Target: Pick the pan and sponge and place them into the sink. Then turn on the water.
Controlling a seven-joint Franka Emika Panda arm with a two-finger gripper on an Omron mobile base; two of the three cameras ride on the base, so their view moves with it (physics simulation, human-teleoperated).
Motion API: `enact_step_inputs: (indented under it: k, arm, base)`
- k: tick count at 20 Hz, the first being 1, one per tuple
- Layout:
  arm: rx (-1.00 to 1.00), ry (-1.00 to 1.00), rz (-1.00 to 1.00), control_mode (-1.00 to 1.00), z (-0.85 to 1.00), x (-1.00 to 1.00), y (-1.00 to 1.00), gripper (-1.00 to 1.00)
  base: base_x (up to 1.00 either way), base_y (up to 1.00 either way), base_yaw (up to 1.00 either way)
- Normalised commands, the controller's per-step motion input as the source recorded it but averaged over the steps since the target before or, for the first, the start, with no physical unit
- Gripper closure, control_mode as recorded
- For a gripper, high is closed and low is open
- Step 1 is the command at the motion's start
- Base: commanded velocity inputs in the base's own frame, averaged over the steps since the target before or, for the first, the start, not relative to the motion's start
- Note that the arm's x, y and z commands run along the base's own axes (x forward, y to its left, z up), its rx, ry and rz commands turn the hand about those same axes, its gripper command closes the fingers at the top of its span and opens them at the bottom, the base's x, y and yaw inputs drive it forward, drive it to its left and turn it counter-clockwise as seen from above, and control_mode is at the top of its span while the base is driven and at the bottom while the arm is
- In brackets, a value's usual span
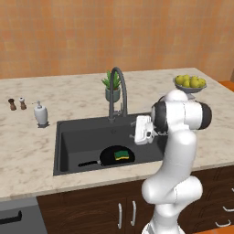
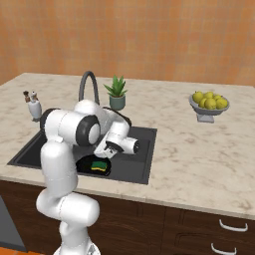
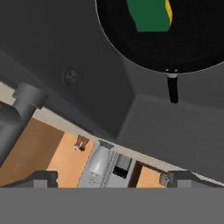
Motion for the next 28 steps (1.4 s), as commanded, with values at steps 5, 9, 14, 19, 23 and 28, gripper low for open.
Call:
enact_step_inputs:
  k: [5, 9, 14, 19, 23, 28]
  arm:
    - [0.19, -0.13, -0.01, -1.0, 0.91, -0.27, -0.29, -1.0]
    - [0.17, -0.01, -0.05, -1.0, 0.73, -0.26, -0.2, -1.0]
    - [0.09, 0.0, -0.15, -1.0, 0.43, -0.14, -0.05, -1.0]
    - [0.06, 0.0, -0.22, -1.0, 0.15, 0.0, 0.0, -1.0]
    - [0.06, 0.01, -0.14, -1.0, 0.0, 0.0, 0.0, -1.0]
    - [0.09, 0.04, -0.1, -1.0, 0.0, 0.04, -0.04, -1.0]
  base:
    - [0.0, 0.0, 0.0]
    - [0.0, 0.0, 0.0]
    - [0.0, 0.0, 0.0]
    - [0.0, 0.0, 0.0]
    - [0.0, 0.0, 0.0]
    - [0.0, 0.0, 0.0]
